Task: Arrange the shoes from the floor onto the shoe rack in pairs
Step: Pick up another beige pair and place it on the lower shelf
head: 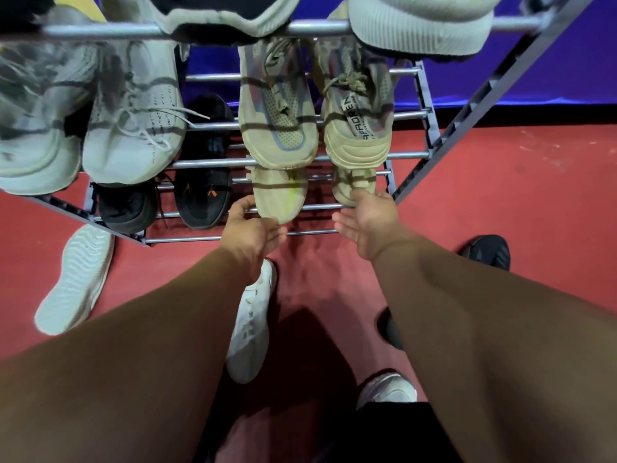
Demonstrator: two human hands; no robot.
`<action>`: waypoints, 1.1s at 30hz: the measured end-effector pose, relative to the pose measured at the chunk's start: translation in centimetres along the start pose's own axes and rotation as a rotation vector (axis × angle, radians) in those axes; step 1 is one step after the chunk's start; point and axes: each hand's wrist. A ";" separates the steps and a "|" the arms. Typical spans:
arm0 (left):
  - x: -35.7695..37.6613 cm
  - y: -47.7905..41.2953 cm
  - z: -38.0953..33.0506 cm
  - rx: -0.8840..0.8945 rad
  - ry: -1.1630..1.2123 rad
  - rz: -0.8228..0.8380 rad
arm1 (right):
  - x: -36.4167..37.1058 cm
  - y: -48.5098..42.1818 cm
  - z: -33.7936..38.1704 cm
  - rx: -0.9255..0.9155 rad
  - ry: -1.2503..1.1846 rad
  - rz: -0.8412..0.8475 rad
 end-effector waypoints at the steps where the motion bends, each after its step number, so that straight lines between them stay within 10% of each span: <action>1: 0.1 0.0 -0.1 -0.001 0.012 0.003 | 0.0 0.1 0.0 0.005 -0.003 0.002; 18: 2.1 -0.3 -0.3 -0.029 -0.013 0.085 | -0.1 1.8 -0.2 0.019 0.176 -0.052; 33: -4.5 10.0 -7.3 -0.270 -0.665 0.176 | -2.0 10.3 3.2 0.245 0.756 0.081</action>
Point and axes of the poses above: each hand's wrist, its own y-axis away from the middle knuckle, its own x-axis out of the palm, z = x × y, and after that the axes turned 14 degrees about z, right-handed
